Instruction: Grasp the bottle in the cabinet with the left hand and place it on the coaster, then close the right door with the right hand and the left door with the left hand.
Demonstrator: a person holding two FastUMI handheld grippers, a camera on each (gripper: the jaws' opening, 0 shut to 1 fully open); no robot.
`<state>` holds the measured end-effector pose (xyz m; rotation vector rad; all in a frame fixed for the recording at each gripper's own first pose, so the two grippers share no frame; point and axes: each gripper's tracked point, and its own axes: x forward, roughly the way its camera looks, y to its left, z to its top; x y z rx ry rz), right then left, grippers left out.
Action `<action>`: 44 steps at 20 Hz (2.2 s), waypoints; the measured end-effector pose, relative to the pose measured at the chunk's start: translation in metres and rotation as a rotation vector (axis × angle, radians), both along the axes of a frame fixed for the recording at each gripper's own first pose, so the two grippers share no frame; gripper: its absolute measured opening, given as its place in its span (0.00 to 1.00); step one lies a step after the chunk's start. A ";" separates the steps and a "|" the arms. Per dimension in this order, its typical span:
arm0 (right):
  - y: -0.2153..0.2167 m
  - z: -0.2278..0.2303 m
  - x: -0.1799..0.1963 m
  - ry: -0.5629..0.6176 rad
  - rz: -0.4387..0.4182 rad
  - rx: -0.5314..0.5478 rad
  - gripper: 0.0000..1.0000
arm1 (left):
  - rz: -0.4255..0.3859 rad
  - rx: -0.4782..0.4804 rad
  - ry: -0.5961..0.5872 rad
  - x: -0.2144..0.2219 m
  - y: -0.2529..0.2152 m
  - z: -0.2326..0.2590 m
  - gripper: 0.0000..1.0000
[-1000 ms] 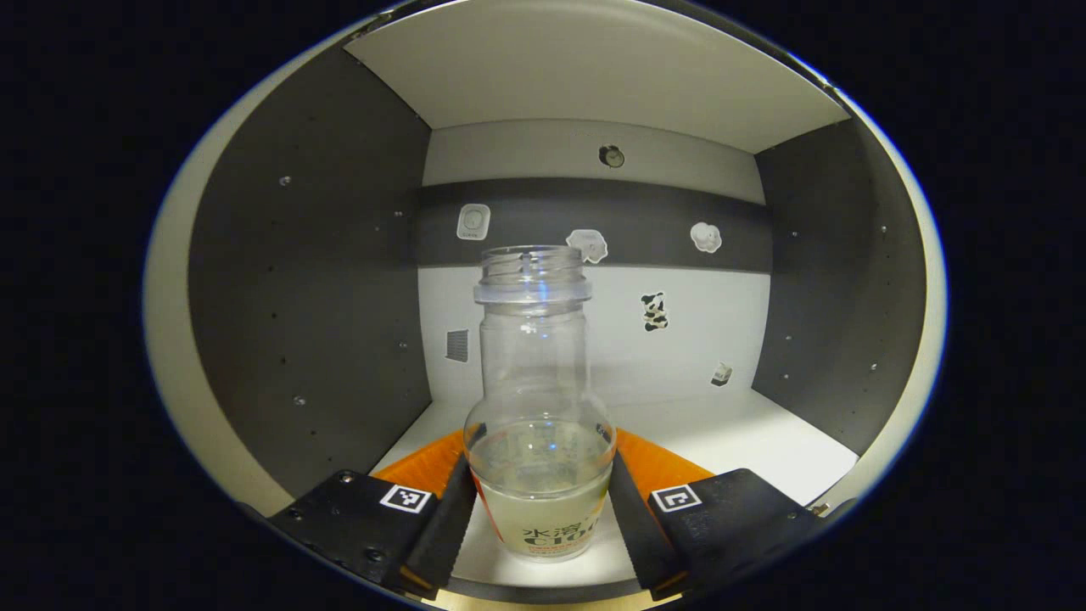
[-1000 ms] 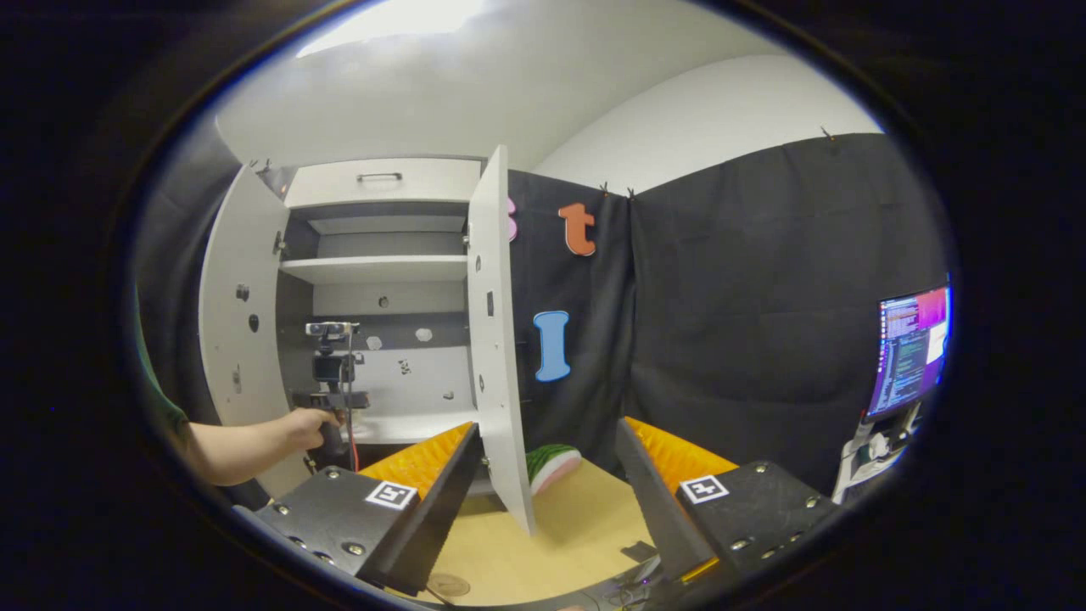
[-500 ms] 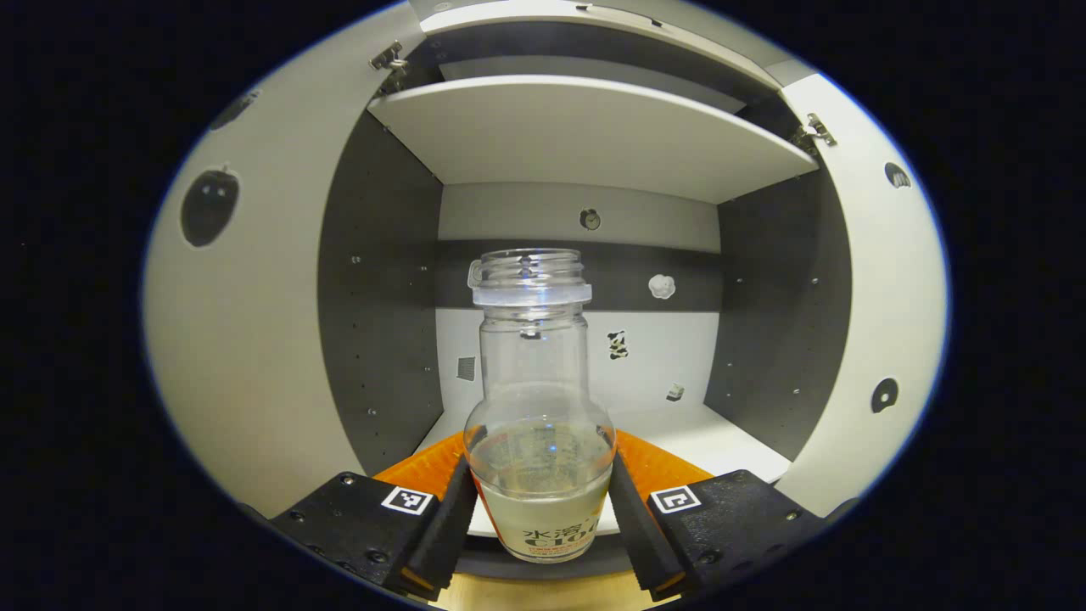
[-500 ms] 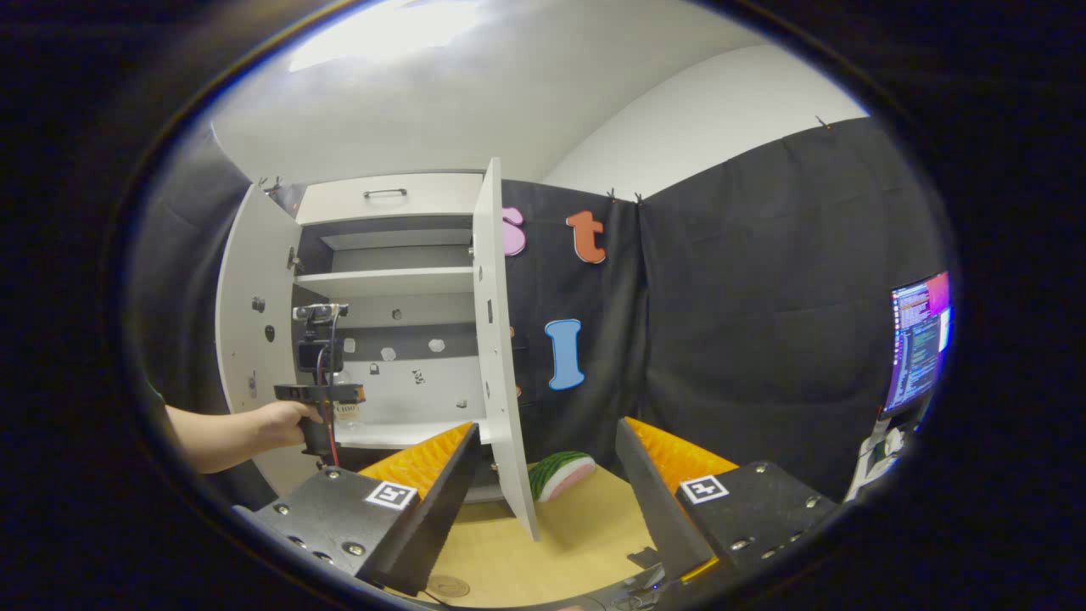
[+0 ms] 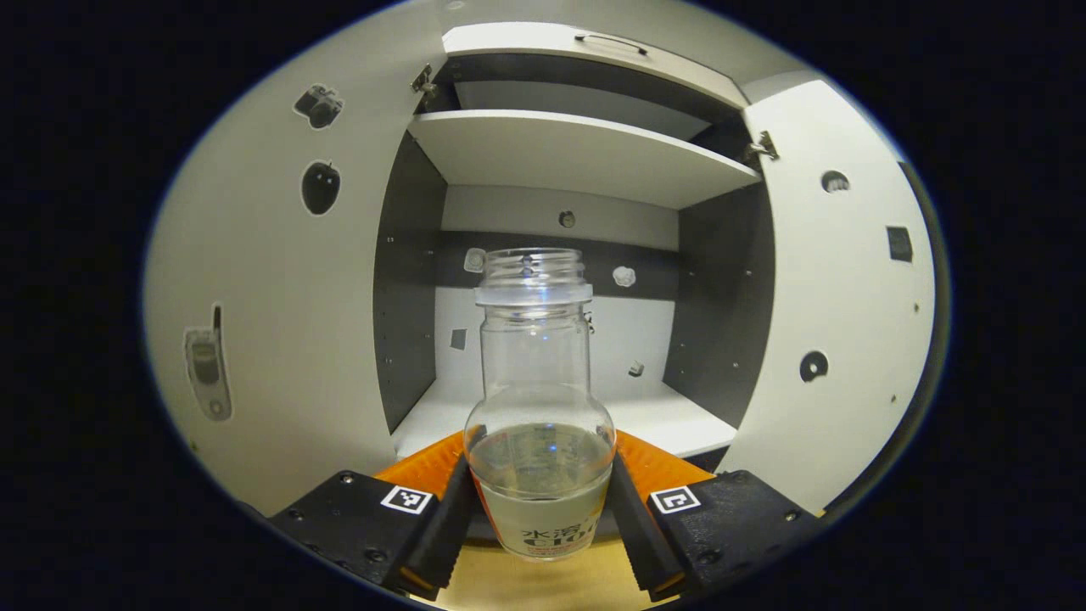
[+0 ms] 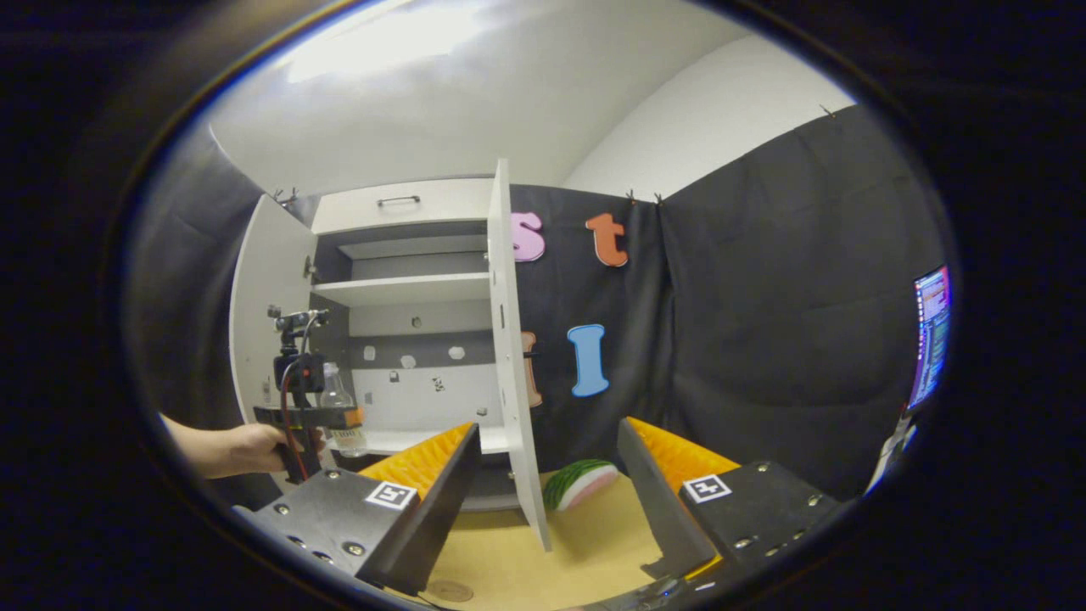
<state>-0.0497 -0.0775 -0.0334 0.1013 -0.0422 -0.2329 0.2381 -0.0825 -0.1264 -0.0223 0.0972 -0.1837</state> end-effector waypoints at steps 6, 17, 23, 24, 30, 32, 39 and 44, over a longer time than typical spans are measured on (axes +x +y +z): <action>0.025 -0.009 0.041 0.010 0.082 0.015 0.99 | -0.156 0.004 0.057 -0.065 -0.043 -0.095 0.79; 0.029 -0.026 0.075 0.054 0.079 0.025 0.98 | -0.368 0.071 0.245 -0.155 -0.097 -0.288 0.79; 0.026 -0.057 0.070 0.127 0.055 0.039 0.99 | -0.413 0.063 0.245 -0.174 -0.098 -0.320 0.80; 0.028 -0.059 0.069 0.127 0.057 0.038 0.99 | -0.439 0.051 0.241 -0.177 -0.102 -0.321 0.80; 0.025 -0.083 0.060 0.170 0.049 0.040 0.98 | -0.518 0.131 0.115 -0.185 -0.109 -0.334 0.80; 0.023 -0.093 0.056 0.195 0.040 0.038 0.99 | -0.527 0.161 0.125 -0.191 -0.107 -0.347 0.80; 0.016 -0.103 0.038 0.207 0.034 0.025 0.99 | -0.541 0.191 0.115 -0.192 -0.099 -0.352 0.84; -0.002 -0.108 0.023 0.209 -0.005 0.055 0.99 | -0.555 0.213 0.122 -0.195 -0.096 -0.337 0.97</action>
